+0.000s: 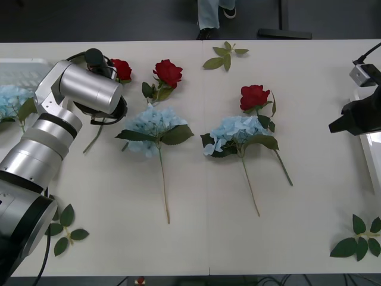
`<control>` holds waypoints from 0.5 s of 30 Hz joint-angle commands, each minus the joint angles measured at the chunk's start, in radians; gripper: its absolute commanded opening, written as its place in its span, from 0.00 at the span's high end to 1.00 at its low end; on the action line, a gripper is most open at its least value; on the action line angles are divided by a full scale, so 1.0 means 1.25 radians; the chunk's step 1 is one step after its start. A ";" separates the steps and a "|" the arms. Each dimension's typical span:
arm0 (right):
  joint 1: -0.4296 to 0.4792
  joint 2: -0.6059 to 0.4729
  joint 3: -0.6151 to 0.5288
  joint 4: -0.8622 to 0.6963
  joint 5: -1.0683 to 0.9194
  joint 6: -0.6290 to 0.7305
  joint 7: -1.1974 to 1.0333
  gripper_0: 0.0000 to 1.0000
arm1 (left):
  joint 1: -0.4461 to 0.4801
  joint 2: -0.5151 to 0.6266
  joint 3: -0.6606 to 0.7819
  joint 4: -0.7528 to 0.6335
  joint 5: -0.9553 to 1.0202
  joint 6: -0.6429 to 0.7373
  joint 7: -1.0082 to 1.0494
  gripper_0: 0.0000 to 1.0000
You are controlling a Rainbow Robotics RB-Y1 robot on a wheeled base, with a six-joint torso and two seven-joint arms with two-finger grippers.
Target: Place the red flowers into the right box and the blue flowers into the left box. If a person shows an open palm, hand one flower to the person first, then continue sorting.
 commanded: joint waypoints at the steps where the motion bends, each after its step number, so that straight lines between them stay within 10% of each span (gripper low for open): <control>1: -0.021 0.048 0.004 -0.015 0.079 0.007 -0.044 0.28 | -0.027 -0.011 0.015 -0.001 -0.009 -0.010 0.028 0.00; 15: -0.036 0.161 0.159 -0.005 0.331 -0.057 -0.090 0.28 | -0.013 -0.010 0.027 0.035 -0.022 -0.038 0.055 0.00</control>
